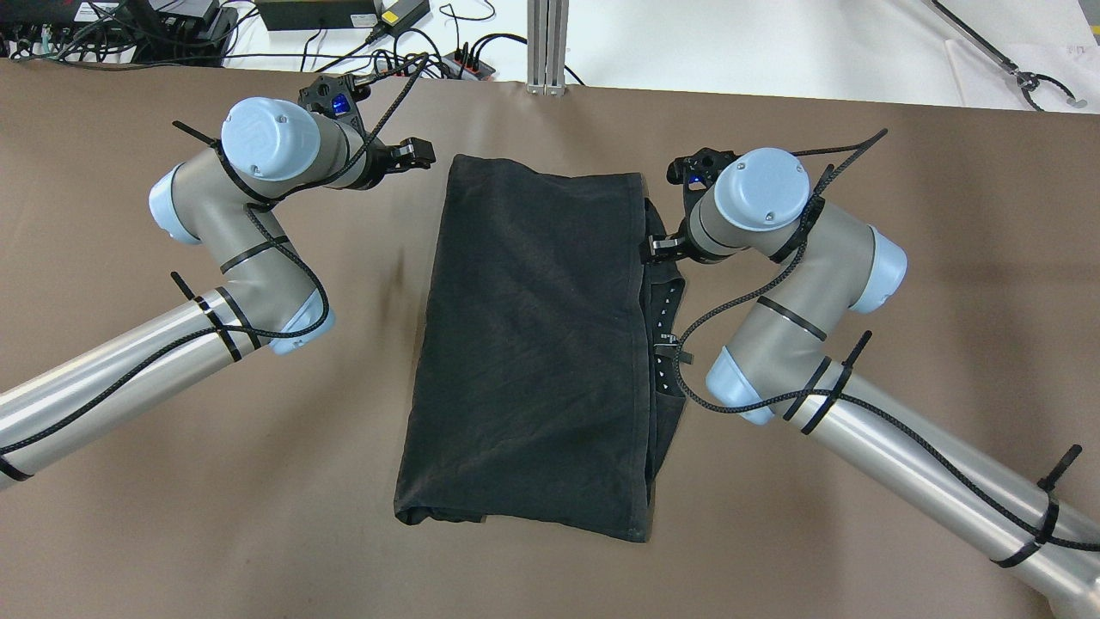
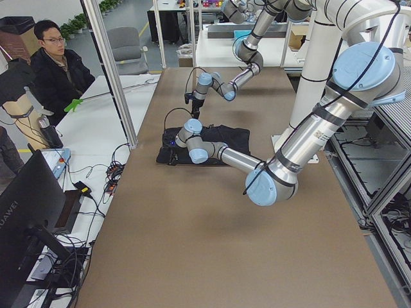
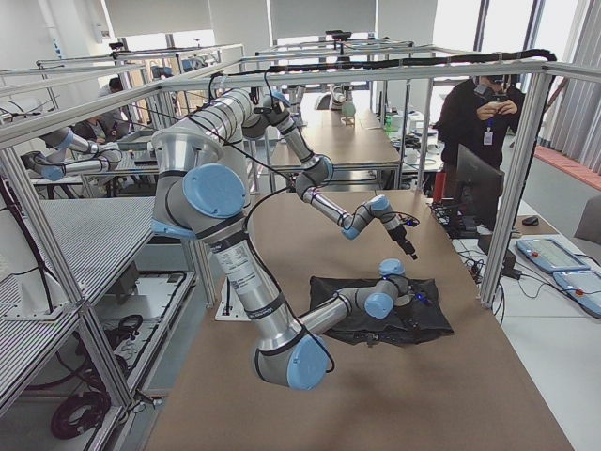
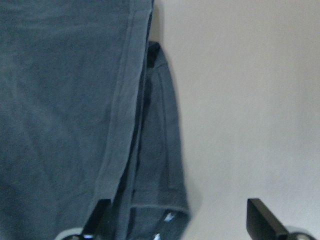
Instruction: Fold clothes
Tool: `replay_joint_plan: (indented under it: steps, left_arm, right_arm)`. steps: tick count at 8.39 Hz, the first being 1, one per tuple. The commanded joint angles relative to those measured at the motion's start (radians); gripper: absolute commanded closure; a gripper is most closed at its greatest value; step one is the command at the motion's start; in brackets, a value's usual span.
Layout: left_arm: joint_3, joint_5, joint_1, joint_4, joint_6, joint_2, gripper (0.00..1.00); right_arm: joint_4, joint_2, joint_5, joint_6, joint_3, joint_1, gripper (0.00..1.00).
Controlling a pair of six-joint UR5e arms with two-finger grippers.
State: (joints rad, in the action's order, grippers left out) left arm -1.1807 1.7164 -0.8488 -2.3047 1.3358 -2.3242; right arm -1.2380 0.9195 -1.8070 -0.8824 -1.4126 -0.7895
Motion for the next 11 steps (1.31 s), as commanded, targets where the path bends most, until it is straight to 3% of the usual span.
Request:
replay_joint_plan:
  steps: [1,2,3,6,9,11]
  left_arm:
    - [-0.013,0.002,0.000,0.001,0.006,0.005,0.06]
    - [-0.014,0.002,0.002,-0.001,0.006,0.006,0.06]
    - [-0.014,0.002,0.004,-0.001,0.006,0.006,0.06]
    - [-0.016,0.002,0.004,-0.001,0.009,0.008,0.06]
    - [-0.030,-0.001,0.004,-0.002,0.011,0.028,0.06]
    - [-0.037,-0.009,0.004,-0.002,0.013,0.028,0.06]
  right_arm:
    - [-0.025,0.063,-0.003,-0.509,-0.150,0.111,0.05]
    - [-0.028,0.100,0.032,-0.685,-0.231,0.190,0.05]
    - [-0.031,0.139,0.135,-0.831,-0.302,0.266,0.05]
    - [-0.295,0.174,0.196,-1.102,-0.478,0.390,0.12]
    - [-0.307,0.217,0.257,-1.329,-0.494,0.492,0.28]
    - [-0.269,0.229,0.259,-1.360,-0.486,0.500,0.28]
